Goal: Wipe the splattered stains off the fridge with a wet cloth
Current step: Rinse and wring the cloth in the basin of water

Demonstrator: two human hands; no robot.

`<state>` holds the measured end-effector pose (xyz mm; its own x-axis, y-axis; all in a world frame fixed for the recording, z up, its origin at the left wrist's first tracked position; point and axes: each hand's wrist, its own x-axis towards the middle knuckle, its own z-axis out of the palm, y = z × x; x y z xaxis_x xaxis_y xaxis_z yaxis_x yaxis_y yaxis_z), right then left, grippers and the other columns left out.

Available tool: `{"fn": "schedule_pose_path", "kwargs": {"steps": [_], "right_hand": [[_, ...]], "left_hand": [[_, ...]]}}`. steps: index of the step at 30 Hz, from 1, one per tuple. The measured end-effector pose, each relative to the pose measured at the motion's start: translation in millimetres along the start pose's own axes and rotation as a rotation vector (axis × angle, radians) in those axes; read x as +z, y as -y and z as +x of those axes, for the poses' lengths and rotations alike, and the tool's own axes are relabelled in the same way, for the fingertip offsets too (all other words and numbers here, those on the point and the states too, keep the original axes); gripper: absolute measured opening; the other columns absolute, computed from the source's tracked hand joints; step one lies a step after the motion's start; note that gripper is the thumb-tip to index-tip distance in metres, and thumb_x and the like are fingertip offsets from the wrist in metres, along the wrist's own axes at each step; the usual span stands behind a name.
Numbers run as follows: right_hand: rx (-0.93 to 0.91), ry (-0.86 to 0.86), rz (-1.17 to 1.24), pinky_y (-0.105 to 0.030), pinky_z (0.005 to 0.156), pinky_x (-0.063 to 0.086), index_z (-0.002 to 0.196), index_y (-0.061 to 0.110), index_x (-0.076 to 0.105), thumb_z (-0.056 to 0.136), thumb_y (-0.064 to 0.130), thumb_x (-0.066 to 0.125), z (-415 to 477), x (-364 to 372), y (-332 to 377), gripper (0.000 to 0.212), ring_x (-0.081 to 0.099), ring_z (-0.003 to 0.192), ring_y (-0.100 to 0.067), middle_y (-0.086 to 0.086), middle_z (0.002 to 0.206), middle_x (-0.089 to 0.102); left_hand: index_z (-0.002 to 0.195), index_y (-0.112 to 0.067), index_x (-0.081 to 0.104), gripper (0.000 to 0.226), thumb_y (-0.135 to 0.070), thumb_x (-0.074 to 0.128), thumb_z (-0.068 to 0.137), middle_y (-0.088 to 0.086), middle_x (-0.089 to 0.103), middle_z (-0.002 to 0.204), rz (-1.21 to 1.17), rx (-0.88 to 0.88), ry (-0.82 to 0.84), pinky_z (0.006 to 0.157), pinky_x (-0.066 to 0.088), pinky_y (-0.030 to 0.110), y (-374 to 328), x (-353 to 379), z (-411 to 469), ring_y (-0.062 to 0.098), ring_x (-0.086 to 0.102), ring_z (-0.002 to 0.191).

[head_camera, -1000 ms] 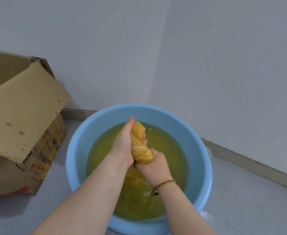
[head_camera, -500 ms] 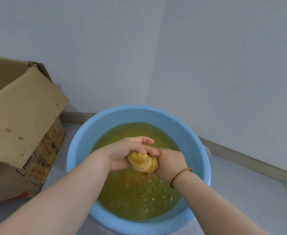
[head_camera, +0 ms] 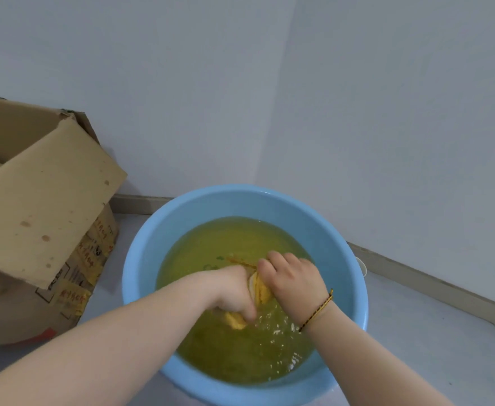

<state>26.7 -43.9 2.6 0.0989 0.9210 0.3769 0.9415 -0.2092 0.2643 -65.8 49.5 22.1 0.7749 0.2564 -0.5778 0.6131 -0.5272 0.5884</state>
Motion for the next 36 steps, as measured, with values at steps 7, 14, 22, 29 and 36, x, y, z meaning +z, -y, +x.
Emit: {"fn": "schedule_pose_path", "kwargs": {"steps": [7, 14, 22, 29, 36], "right_hand": [[0.306, 0.642, 0.373, -0.026, 0.063, 0.037, 0.091, 0.018, 0.047, 0.084, 0.008, 0.043, 5, -10, 17, 0.013, 0.052, 0.077, -0.027, -0.006, 0.094, 0.063], [0.5, 0.482, 0.659, -0.019, 0.046, 0.034, 0.059, 0.024, 0.037, 0.078, 0.016, 0.06, 4, -20, 9, 0.03, 0.047, 0.06, -0.016, 0.008, 0.059, 0.045], [0.66, 0.341, 0.837, -0.017, 0.042, 0.026, 0.053, 0.017, 0.035, 0.071, 0.002, 0.058, -6, -28, 11, 0.033, 0.032, 0.047, -0.009, 0.005, 0.049, 0.037], [0.758, 0.502, 0.804, -0.021, 0.044, 0.03, 0.06, 0.018, 0.037, 0.076, 0.01, 0.059, -5, -20, 5, 0.029, 0.038, 0.05, -0.01, 0.005, 0.056, 0.043], [0.747, 0.503, 0.526, -0.026, 0.053, 0.033, 0.069, 0.017, 0.033, 0.08, 0.01, 0.047, 3, -47, -21, 0.02, 0.048, 0.069, -0.025, 0.002, 0.063, 0.044]], "left_hand": [[0.111, -0.017, 0.053, 0.029, -0.005, 0.043, 0.086, 0.004, 0.062, 0.104, 0.659, 0.169, -0.398, 0.066, 0.04, 0.029, 7, 10, 5, 0.024, 0.059, 0.092], [0.107, -0.018, 0.049, 0.018, -0.016, 0.041, 0.091, -0.001, 0.057, 0.101, 0.779, 0.428, -0.585, 0.059, 0.042, 0.025, 13, -5, 8, 0.019, 0.059, 0.085], [0.059, -0.015, 0.06, 0.008, -0.021, 0.054, 0.06, -0.003, 0.054, 0.049, 0.485, 0.694, -0.858, 0.041, 0.015, 0.003, 20, 10, 13, 0.014, 0.046, 0.031], [0.126, -0.025, 0.042, 0.049, -0.035, 0.059, 0.082, -0.007, 0.048, 0.123, 0.471, 0.269, -0.703, 0.066, 0.041, 0.02, 15, 9, 17, 0.013, 0.055, 0.099], [0.146, -0.026, 0.009, 0.088, -0.008, 0.064, 0.079, 0.002, 0.031, 0.144, -0.196, -0.072, -0.625, 0.085, 0.049, 0.031, -3, -2, 8, 0.023, 0.047, 0.12]]}}
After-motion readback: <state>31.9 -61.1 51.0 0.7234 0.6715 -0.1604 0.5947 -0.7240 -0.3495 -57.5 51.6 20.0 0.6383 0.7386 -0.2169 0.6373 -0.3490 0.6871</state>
